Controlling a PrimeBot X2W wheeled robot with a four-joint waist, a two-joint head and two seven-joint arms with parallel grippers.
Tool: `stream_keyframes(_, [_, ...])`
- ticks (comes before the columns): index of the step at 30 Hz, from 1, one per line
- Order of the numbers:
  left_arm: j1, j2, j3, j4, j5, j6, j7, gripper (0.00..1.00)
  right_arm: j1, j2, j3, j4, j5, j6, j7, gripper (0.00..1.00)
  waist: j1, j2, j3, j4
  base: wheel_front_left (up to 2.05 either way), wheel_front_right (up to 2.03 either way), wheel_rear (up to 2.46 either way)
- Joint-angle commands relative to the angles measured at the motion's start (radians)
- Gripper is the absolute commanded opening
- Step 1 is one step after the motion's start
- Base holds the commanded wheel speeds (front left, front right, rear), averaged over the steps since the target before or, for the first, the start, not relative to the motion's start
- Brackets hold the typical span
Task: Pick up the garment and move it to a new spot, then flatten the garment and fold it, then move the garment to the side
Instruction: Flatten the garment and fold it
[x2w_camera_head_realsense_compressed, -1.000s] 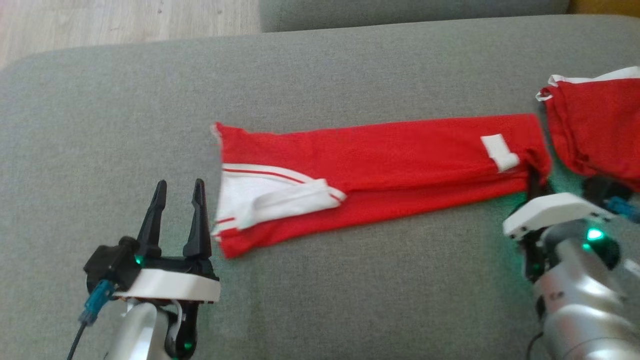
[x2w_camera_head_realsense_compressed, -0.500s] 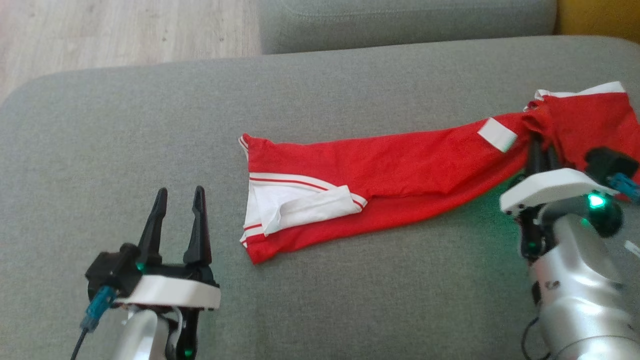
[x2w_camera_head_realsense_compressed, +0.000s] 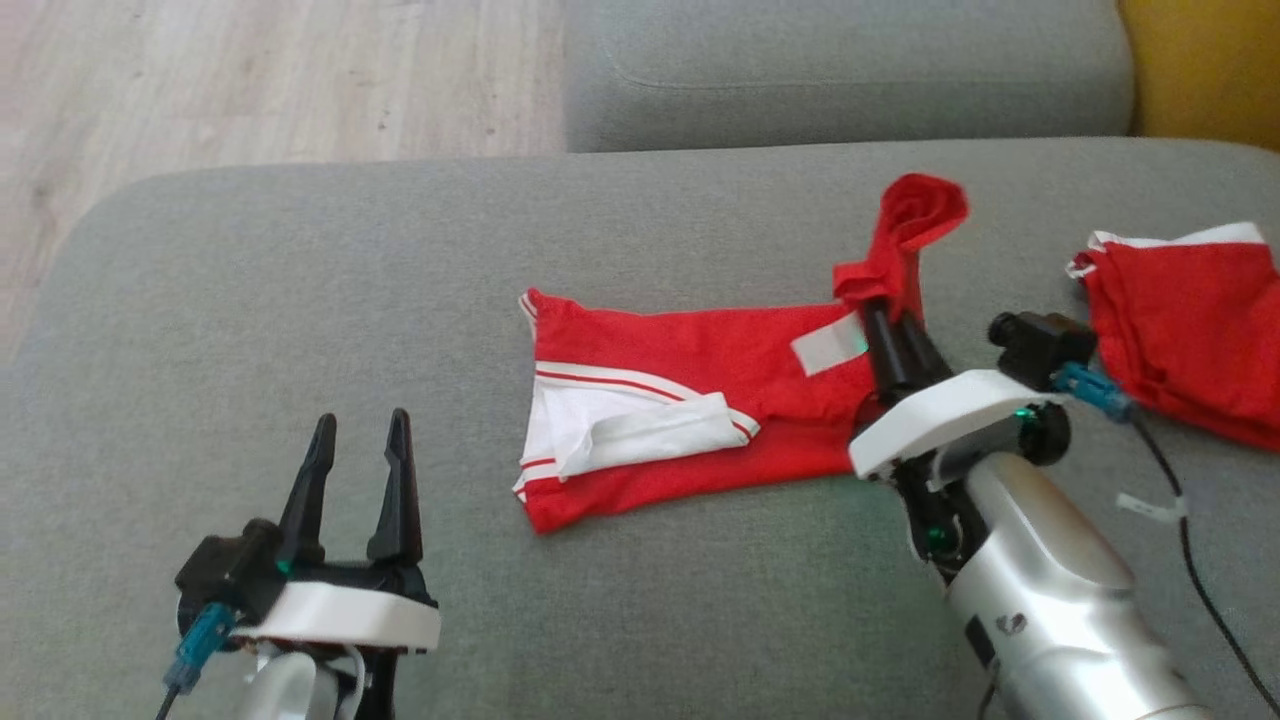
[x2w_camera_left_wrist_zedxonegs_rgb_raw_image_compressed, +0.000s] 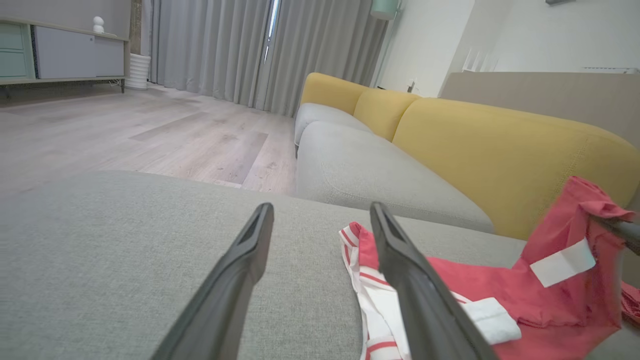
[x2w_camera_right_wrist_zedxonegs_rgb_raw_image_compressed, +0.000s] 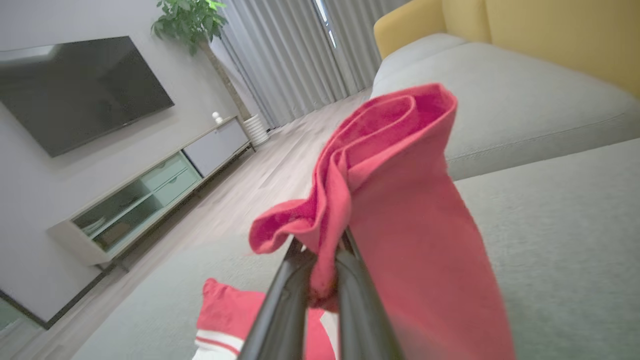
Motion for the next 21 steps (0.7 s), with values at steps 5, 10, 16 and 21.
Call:
stream_keyframes(5, [-0.007, 0.011, 0.039, -0.031, -0.001, 0.002, -0.010, 1.00, -0.029, 0.014, 0.117, -0.033, 0.068, 0.004, -0.004, 0.00, 0.0001, -0.0001, -0.017, 0.046, 0.00, 0.00, 0.00])
stream_keyframes(10, [-0.006, 0.011, 0.033, -0.030, -0.005, 0.002, -0.010, 1.00, -0.039, 0.014, 0.208, -0.026, 0.118, 0.004, -0.004, 0.00, 0.0001, -0.0001, -0.015, 0.083, 0.00, 0.00, 0.00])
stream_keyframes(16, [-0.008, 0.012, 0.024, -0.028, -0.007, 0.002, -0.010, 1.00, -0.055, 0.014, 0.290, -0.004, 0.161, 0.004, -0.005, 0.00, 0.0001, -0.0001, -0.005, 0.117, 0.00, 0.00, 0.00])
stream_keyframes(21, [-0.021, 0.011, 0.008, -0.025, -0.010, 0.002, -0.010, 1.00, -0.081, 0.014, 0.366, 0.010, 0.229, 0.004, -0.007, 0.00, 0.0001, -0.0001, 0.016, 0.154, 0.00, 0.00, 0.00])
